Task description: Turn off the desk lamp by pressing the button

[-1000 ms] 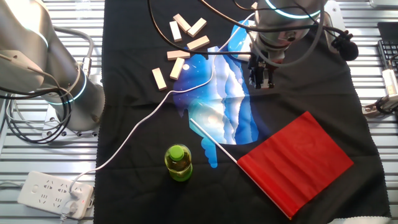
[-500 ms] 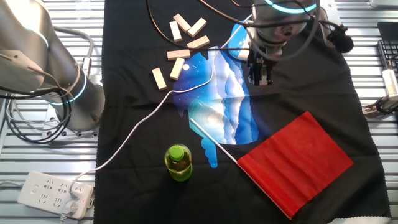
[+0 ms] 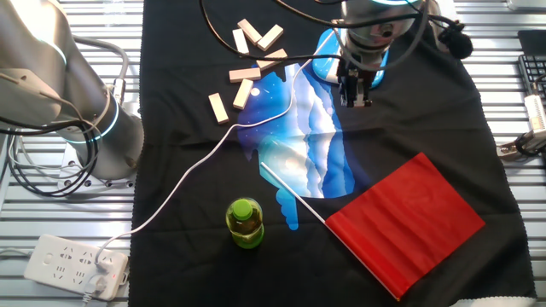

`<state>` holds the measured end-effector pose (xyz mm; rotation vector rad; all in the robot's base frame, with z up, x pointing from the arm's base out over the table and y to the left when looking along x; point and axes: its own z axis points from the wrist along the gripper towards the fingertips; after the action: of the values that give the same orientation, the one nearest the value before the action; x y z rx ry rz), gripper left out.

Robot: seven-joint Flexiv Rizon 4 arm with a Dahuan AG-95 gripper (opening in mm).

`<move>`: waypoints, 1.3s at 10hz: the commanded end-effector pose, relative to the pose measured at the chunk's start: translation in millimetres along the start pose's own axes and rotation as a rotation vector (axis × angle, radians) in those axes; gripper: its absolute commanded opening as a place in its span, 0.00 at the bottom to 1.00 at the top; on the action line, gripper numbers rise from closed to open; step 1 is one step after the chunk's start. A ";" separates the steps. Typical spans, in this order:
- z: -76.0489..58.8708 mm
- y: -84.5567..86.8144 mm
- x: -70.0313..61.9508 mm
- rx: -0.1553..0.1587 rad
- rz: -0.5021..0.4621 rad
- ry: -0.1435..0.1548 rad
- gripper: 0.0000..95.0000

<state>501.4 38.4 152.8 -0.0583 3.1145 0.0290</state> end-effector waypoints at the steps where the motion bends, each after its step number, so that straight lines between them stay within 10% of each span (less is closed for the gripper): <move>1: 2.1 5.0 -0.9 -0.002 0.003 -0.007 0.00; 13: 21.8 41.6 -16.3 -0.005 0.005 -0.032 0.00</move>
<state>517.7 81.8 129.5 -0.0518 3.0818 0.0353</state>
